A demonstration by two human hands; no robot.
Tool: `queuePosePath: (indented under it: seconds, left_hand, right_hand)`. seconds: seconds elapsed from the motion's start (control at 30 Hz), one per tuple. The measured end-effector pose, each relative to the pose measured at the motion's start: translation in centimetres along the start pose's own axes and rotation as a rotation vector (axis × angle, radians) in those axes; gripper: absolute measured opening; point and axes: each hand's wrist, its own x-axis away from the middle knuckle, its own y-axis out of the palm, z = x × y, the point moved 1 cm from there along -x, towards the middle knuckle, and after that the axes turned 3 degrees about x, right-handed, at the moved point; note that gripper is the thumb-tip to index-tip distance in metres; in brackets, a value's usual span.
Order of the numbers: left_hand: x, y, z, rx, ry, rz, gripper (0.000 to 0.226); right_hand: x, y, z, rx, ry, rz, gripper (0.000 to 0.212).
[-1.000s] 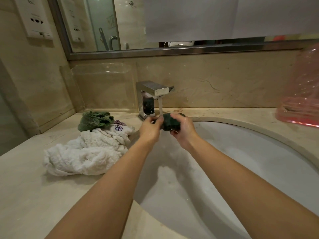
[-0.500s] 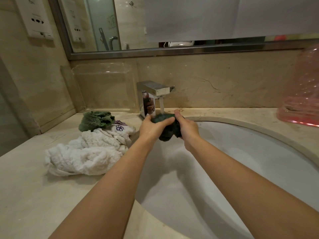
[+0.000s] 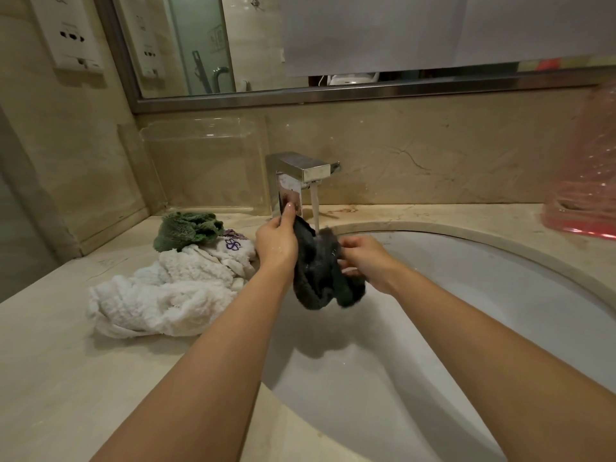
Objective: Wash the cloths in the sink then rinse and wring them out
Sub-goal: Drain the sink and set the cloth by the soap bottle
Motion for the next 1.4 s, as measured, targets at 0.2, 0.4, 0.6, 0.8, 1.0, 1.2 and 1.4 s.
queuePosePath:
  seconds: [0.2,0.4,0.6,0.8,1.0,1.2,1.4]
  left_hand:
    - [-0.4,0.2,-0.3,0.053,0.008,0.011,0.037]
    - [-0.1,0.2,0.3,0.206,-0.033,0.001,0.036]
    - [0.5,0.4,0.4,0.160,-0.148,-0.132,0.043]
    - [0.4,0.6,-0.6,-0.161,-0.039,-0.110,0.041]
    - [0.5,0.2,-0.5,-0.172,-0.224,-0.180,0.031]
    - [0.1,-0.1,-1.4,-0.439,-0.346,-0.387,0.023]
    - [-0.3,0.1,-2.1,-0.358,-0.340,-0.398,0.041]
  right_hand:
    - [-0.5,-0.2,-0.7,-0.235,-0.006,0.095,0.021]
    - [-0.6,0.5,-0.5,-0.125,0.013,0.000,0.048]
    - [-0.6,0.3,-0.2,-0.359,0.024,-0.053,0.021]
    - [-0.8,-0.5,-0.7,-0.599,-0.011,0.352,0.009]
    - [-0.6,-1.6,-0.8,-0.958,-0.018,0.457,0.032]
    - [-1.1,-2.4,-0.4,-1.127,0.001,0.542,0.029]
    - [-1.5,-3.5,0.4,-1.215,0.013,0.485,0.029]
